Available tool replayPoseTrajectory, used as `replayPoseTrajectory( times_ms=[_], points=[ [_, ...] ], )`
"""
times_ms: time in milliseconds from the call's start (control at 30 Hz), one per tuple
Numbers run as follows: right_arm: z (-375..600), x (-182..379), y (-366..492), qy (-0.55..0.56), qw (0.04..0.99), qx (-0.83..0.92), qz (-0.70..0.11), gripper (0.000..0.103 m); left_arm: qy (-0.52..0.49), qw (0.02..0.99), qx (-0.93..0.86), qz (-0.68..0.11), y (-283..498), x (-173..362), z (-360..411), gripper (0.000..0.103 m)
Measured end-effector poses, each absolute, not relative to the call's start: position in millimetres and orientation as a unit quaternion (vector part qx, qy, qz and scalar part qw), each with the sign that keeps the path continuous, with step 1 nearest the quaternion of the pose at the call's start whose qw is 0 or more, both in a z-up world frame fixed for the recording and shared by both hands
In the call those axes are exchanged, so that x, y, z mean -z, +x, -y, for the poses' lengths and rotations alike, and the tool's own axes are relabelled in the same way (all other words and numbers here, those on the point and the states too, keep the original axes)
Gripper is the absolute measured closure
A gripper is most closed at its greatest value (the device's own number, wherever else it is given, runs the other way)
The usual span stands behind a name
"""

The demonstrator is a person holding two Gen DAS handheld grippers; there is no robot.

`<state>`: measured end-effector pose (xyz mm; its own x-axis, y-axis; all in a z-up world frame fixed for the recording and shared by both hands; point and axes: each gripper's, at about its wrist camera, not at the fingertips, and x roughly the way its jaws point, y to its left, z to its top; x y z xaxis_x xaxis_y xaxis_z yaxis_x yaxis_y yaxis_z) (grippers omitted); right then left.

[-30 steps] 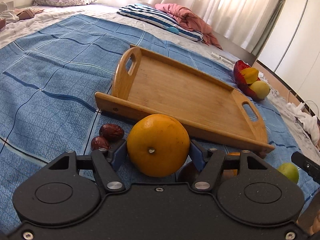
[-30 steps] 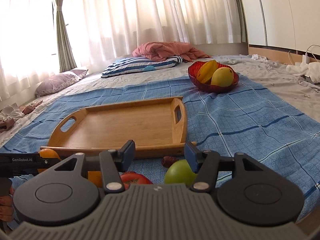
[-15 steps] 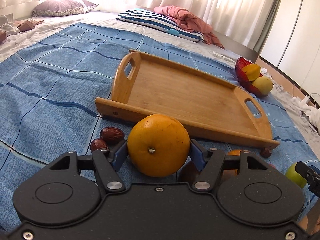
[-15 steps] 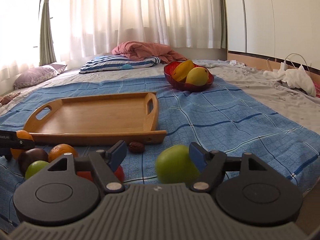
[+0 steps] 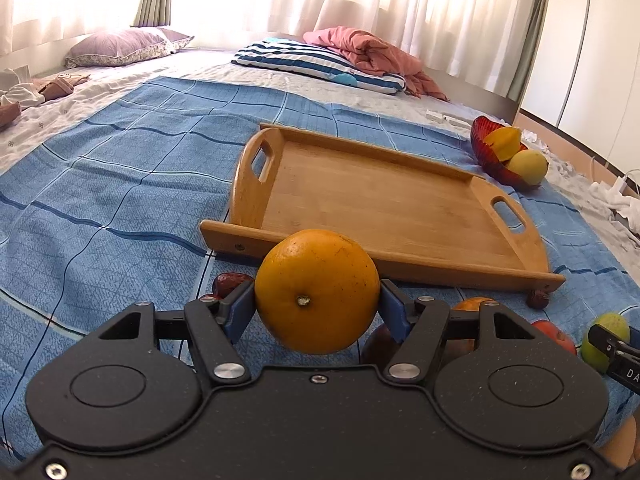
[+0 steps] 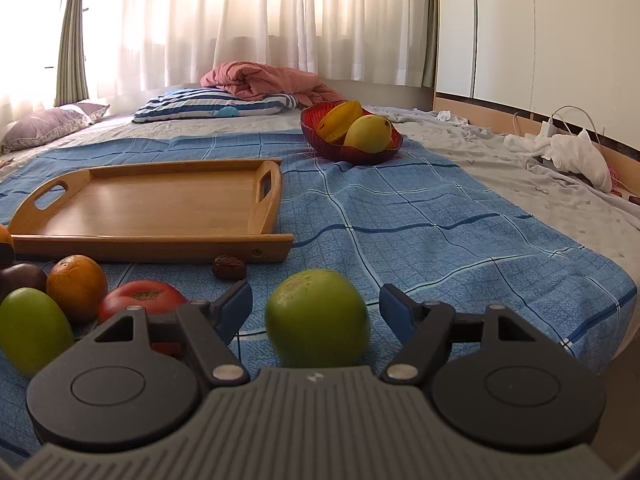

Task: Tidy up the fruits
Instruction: 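Lift the orange with the left tool while the right tool lifts the green apple, then lower the orange onto the wooden tray and open the left tool while the right tool places the apple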

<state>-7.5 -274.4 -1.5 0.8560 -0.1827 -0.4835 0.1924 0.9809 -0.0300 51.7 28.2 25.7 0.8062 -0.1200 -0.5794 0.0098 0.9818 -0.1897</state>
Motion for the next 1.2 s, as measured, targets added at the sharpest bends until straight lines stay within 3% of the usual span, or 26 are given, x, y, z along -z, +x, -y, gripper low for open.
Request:
replayPoseTrajectory(
  times_ms=[300, 500, 1200],
  points=[
    [276.1, 14.1, -1.9, 0.014, 0.958, 0.087, -0.274, 0.023, -0.076, 0.95, 0.032, -0.303, 49.1, -30.0, -23.5, 0.039],
    [278.1, 22.9, -0.6, 0.017, 0.957, 0.086, -0.276, 0.041, -0.077, 0.948, 0.032, -0.307, 48.4, -26.6, -22.7, 0.039],
    [276.5, -32.9, 39.2, 0.074, 0.97, -0.01, -0.233, 0.041, -0.066, 0.955, 0.047, -0.284, 83.1, -68.9, -21.2, 0.039]
  ],
)
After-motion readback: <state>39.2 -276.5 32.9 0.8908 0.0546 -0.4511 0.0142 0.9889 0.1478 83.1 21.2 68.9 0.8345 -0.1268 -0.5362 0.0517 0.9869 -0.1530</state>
